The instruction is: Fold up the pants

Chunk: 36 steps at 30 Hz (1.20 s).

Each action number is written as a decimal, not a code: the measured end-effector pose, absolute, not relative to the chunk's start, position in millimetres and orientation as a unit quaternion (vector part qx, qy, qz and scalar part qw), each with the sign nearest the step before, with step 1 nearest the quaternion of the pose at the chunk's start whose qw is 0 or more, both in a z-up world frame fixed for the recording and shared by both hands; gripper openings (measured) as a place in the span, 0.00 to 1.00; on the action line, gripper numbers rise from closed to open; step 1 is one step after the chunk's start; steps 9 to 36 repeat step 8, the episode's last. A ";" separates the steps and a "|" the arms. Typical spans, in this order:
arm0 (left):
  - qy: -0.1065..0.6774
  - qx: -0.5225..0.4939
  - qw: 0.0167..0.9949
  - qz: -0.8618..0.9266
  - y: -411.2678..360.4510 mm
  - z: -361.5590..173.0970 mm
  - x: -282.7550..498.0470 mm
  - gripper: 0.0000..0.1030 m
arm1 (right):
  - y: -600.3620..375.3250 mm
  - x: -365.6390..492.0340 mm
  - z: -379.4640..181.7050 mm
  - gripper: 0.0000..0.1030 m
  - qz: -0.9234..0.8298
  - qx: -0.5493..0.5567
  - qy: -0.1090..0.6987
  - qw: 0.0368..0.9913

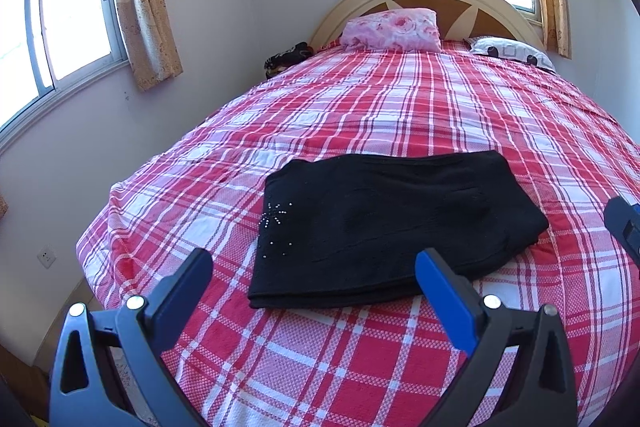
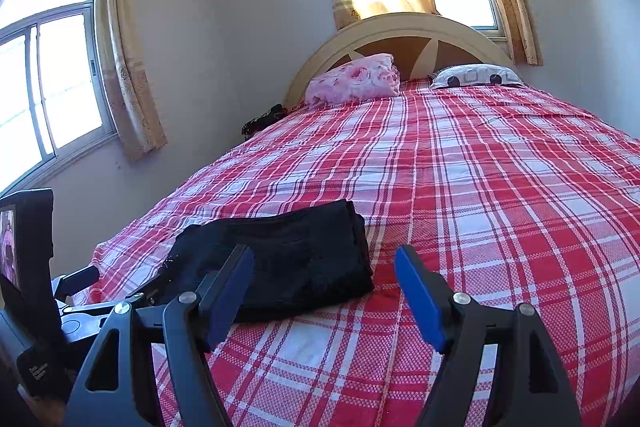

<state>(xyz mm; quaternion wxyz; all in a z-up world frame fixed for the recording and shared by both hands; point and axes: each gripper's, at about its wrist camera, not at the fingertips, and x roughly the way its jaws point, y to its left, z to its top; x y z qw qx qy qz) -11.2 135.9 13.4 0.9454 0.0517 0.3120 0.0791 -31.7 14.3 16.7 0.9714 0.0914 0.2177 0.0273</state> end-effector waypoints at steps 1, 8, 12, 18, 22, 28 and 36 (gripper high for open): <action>0.309 0.055 0.946 0.080 134.9 13.5 -11.7 1.00 | 14.1 -31.8 16.5 0.73 0.027 0.092 0.218 0.971; 0.314 0.054 0.945 0.073 131.7 13.3 -11.7 1.00 | 11.7 -34.0 17.7 0.73 0.025 0.096 0.216 0.971; 0.314 0.054 0.945 0.073 131.7 13.3 -11.7 1.00 | 11.7 -34.0 17.7 0.73 0.025 0.096 0.216 0.971; 0.314 0.054 0.945 0.073 131.7 13.3 -11.7 1.00 | 11.7 -34.0 17.7 0.73 0.025 0.096 0.216 0.971; 0.314 0.054 0.945 0.073 131.7 13.3 -11.7 1.00 | 11.7 -34.0 17.7 0.73 0.025 0.096 0.216 0.971; 0.314 0.054 0.945 0.073 131.7 13.3 -11.7 1.00 | 11.7 -34.0 17.7 0.73 0.025 0.096 0.216 0.971; 0.314 0.054 0.945 0.073 131.7 13.3 -11.7 1.00 | 11.7 -34.0 17.7 0.73 0.025 0.096 0.216 0.971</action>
